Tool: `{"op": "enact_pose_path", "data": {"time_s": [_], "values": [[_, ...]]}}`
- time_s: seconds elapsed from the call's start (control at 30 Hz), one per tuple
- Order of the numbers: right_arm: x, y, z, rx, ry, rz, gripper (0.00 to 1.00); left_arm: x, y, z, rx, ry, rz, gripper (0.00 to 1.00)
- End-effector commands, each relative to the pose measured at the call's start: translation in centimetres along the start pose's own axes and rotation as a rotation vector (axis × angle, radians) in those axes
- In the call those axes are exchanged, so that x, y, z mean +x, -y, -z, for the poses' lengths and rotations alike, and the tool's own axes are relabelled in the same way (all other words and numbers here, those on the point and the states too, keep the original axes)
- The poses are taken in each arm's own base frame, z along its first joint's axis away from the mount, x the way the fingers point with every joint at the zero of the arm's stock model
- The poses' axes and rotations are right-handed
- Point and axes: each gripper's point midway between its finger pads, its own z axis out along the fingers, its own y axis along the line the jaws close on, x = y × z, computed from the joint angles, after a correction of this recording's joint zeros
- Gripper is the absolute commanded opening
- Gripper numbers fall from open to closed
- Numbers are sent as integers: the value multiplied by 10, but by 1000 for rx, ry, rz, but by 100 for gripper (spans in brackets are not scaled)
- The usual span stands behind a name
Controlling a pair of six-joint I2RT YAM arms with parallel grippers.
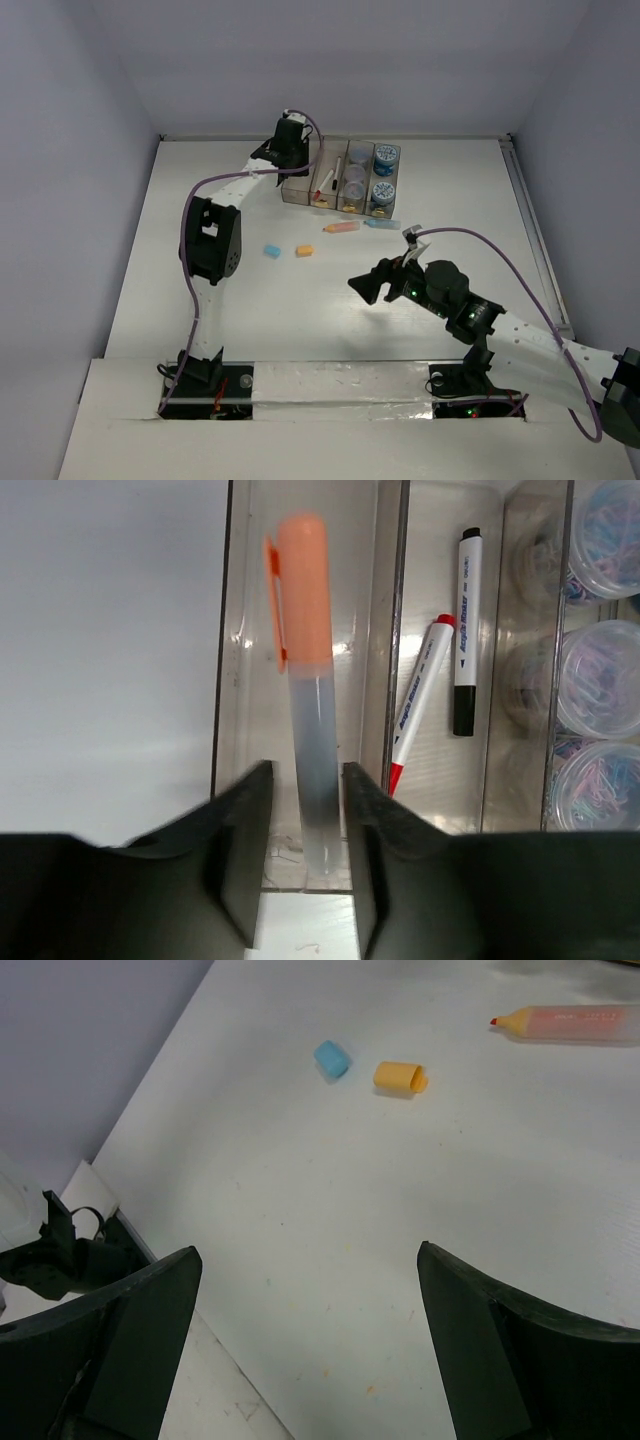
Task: Sort the stationery into containers
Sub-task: Place the pen in the storage box, then pick up the pen from the center of the board.
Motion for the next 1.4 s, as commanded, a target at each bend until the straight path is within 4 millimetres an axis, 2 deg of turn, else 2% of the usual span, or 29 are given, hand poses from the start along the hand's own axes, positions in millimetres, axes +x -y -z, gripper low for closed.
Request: {"op": "enact_pose_path", "data": {"time_s": [0.0,0.2,0.3,0.33,0.4,0.43,0.5,0.53,0.57,0.6,0.63,0.67,0.7,0.73,0.77,0.8,0.83,0.87,0.9,0.93,0.97,1.0,1.03,1.1,1.13,1.2,1.27,1.3,1.37], "values": [[-14,1,-2,18,37,18,94,-27,2,8,4,58,-4,31],[-17,6,-2,57,37,28,94,-51,8,29,36,123,7,54],[-22,14,-3,109,43,39,94,-71,13,51,62,174,27,63],[-23,21,-2,137,39,44,93,-85,20,70,100,210,48,65],[-25,28,-2,172,37,55,89,-92,25,88,143,249,69,66],[-30,31,-3,191,37,62,87,-106,35,117,173,304,77,67],[-29,40,-8,228,15,66,79,-97,56,138,260,321,89,70],[-32,38,-9,229,5,76,74,-109,62,171,296,378,101,70],[-34,45,-11,253,-1,76,66,-102,74,184,335,381,98,72],[-37,53,-14,290,-17,75,63,-100,78,208,372,423,111,73],[-35,60,-16,308,-28,74,59,-96,81,220,390,438,115,73],[-36,67,-16,334,-44,75,53,-72,86,219,409,403,109,74],[-37,71,-17,340,-58,72,52,-71,85,230,427,426,128,75],[-39,90,-17,393,-74,66,51,-72,89,259,468,464,134,75],[-44,95,-18,406,-75,62,48,-65,89,267,493,465,141,76],[-48,104,-18,426,-80,58,48,-45,89,268,512,442,142,77],[-48,114,-15,455,-94,50,48,-40,88,277,531,445,155,78],[-54,135,-12,507,-89,18,49,-40,89,304,576,478,151,80],[-57,138,-13,486,-93,-10,50,-25,86,305,575,450,146,81],[-61,143,-15,478,-87,-38,52,-28,81,327,589,488,139,82],[-63,160,-13,511,-80,-75,58,-25,78,335,592,494,130,84],[-64,164,-15,503,-77,-93,61,-18,73,341,585,486,118,85],[-70,169,-18,499,-56,-112,64,-21,68,363,598,532,113,87],[-68,188,-25,524,-58,-139,69,-17,61,379,594,553,82,98],[-73,194,-29,531,-37,-147,70,-20,57,397,603,597,70,99],[-69,215,-34,558,-41,-174,71,-12,50,405,585,602,28,99],[-78,228,-40,555,7,-172,72,-10,42,418,574,641,10,99],[-78,231,-43,530,8,-186,71,-6,39,417,560,645,-13,99],[-84,255,-45,562,45,-233,66,-4,32,423,542,676,-28,99]]}}
